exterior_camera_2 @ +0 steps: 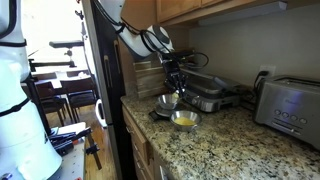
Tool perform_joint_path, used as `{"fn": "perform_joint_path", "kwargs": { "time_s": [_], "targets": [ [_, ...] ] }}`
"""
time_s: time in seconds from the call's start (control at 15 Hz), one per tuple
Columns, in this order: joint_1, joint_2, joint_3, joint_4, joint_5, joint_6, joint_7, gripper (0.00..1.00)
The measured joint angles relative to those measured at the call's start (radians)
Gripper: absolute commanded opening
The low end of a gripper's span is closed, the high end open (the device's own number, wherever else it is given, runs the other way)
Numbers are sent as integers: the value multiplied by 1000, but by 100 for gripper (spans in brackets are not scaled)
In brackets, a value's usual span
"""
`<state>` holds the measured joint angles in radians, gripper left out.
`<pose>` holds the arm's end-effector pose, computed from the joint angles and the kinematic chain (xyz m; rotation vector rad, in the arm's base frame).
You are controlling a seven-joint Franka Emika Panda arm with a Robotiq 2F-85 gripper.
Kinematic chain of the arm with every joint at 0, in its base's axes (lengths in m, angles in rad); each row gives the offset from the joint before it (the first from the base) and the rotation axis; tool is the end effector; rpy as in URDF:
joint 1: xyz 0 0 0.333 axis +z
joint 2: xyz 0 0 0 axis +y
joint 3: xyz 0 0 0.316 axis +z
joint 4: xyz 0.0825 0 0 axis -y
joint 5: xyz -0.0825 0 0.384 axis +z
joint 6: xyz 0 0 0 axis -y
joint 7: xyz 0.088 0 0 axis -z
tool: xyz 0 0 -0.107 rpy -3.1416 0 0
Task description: Pick up the spoon and scoop some of the contents from the silver bowl and put it in the other silver bowl.
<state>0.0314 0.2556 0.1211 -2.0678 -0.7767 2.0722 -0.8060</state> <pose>0.5642 0.0489 0.3008 1.9614 1.7031 -0.5477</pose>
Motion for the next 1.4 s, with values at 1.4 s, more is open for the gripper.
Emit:
{"fn": "perform_joint_path", "kwargs": {
  "time_s": [1.4],
  "targets": [
    [99, -2, 28, -162, -512, 63, 631, 3]
  ]
}}
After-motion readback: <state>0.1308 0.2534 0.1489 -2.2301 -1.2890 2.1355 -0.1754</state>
